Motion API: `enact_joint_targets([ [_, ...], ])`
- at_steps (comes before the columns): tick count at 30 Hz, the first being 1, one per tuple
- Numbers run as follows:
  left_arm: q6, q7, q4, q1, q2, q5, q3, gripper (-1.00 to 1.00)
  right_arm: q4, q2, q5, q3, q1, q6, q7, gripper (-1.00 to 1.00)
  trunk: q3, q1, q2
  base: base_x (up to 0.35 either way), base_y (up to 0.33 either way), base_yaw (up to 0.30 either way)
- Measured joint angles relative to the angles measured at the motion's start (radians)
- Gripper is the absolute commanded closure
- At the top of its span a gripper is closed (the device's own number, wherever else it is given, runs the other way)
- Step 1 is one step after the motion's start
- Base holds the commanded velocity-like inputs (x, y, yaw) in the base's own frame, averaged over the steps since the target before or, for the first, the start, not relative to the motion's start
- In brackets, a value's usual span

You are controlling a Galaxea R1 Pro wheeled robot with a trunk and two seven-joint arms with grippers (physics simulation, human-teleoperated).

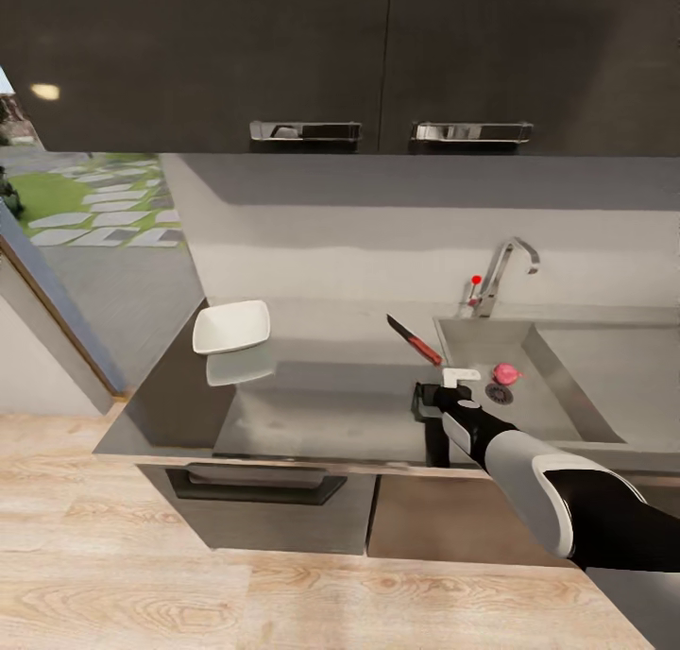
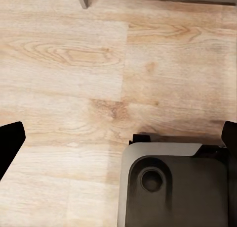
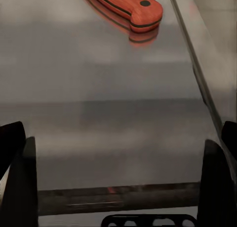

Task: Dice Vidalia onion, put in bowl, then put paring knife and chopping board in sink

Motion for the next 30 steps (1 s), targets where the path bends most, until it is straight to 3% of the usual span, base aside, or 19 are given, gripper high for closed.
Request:
enact_joint_targets([
  [16, 0.0, 0.0, 0.0, 0.0, 0.0, 0.0, 0.0, -1.0, 0.0, 0.0, 0.0, 0.0, 0.0, -0.001, 0.0, -1.0, 0.001, 0.0, 0.0, -0.001, 0.0, 0.0],
  [30, 0.0, 0.0, 0.002, 0.0, 0.0, 0.0, 0.0, -1.0, 0.0, 0.0, 0.0, 0.0, 0.0, -0.001, 0.0, -1.0, 0.02, 0.0, 0.0, 0.0, 0.0, 0.0],
])
